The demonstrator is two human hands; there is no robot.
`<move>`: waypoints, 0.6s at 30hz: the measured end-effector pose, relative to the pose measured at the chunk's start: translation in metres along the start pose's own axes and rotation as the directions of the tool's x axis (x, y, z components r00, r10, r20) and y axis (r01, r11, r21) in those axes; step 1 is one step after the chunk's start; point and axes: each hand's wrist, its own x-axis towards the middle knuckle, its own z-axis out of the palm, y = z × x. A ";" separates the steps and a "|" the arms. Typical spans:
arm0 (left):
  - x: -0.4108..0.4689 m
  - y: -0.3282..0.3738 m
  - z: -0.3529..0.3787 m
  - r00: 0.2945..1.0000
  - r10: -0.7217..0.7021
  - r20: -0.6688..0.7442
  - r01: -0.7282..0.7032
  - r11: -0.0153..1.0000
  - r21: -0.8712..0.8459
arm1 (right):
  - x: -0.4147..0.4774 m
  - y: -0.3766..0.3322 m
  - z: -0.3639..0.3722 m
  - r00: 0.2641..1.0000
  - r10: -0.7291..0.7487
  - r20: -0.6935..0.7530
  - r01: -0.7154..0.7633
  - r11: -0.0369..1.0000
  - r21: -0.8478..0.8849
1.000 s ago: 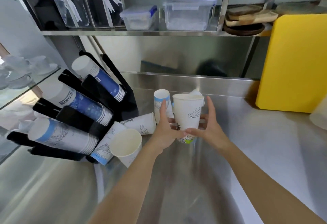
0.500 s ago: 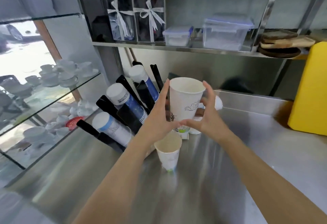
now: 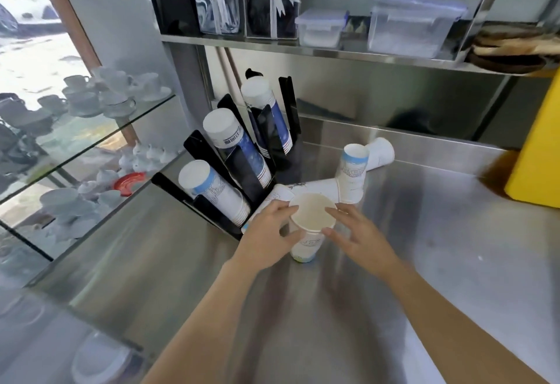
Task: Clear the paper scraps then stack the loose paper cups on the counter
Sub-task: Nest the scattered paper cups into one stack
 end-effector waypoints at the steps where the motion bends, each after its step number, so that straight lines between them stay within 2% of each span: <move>1: -0.001 -0.002 0.000 1.000 0.013 -0.012 -0.013 1.000 0.007 | 0.000 -0.001 0.000 1.000 -0.006 -0.010 0.006 1.000 -0.016; 4: -0.001 -0.007 -0.002 0.999 0.032 0.000 -0.032 0.999 0.015 | 0.001 -0.005 -0.001 1.000 -0.014 -0.027 0.013 0.999 -0.038; 9: 0.002 -0.005 -0.004 0.999 0.020 -0.039 -0.022 0.997 -0.071 | 0.003 -0.005 -0.005 0.999 -0.011 -0.043 0.012 1.000 0.020; 12: 0.012 -0.002 -0.007 0.998 0.025 -0.052 -0.029 0.998 -0.062 | 0.007 -0.002 -0.012 0.994 0.064 -0.091 -0.053 0.991 0.119; 15: 0.027 0.002 -0.010 0.995 0.009 -0.098 -0.021 0.991 -0.129 | 0.019 0.006 -0.016 0.977 0.156 -0.144 -0.126 0.971 0.201; 18: 0.045 0.007 -0.015 0.995 0.003 -0.104 -0.014 0.995 -0.104 | 0.030 0.015 -0.017 0.959 0.251 -0.133 -0.216 0.949 0.229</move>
